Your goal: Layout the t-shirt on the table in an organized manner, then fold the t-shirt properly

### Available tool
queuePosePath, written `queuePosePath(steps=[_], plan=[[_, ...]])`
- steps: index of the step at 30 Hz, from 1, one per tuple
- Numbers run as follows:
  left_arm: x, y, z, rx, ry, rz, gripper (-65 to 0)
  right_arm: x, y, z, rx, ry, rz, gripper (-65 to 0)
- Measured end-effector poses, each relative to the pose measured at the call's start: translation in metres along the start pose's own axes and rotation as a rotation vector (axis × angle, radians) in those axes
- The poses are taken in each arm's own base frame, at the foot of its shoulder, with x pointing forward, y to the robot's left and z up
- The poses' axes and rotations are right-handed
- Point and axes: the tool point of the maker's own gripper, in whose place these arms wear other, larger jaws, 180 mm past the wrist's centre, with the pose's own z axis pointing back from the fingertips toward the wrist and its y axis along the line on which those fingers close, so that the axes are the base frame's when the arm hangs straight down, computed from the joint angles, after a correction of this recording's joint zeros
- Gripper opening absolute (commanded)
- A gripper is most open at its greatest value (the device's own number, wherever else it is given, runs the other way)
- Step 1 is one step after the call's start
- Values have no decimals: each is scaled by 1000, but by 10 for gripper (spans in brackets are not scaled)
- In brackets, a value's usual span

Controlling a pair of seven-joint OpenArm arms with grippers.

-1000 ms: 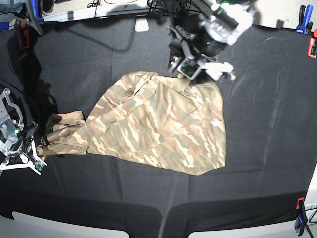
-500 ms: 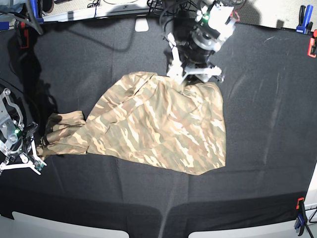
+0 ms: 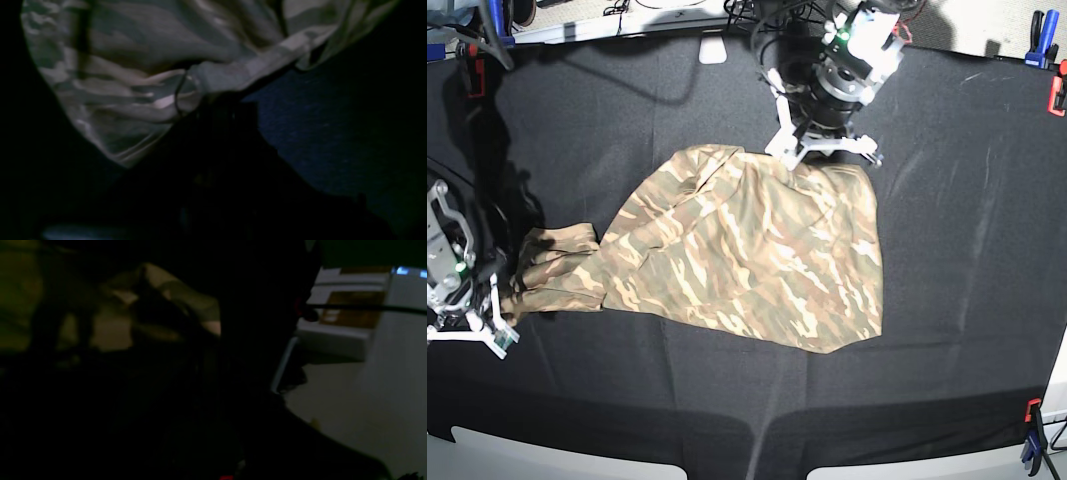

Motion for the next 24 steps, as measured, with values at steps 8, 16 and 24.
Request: queuePosePath(steps=[8, 16, 24], plan=[[3, 20, 5, 93, 26, -114, -650, 56, 47, -3, 86, -110, -62, -650], [4, 30, 8, 143, 40, -169, -650, 109, 86, 4, 182, -203, -144, -650], [18, 47, 4, 178, 16, -192, -650, 118, 12, 21, 173, -305, -518, -650]])
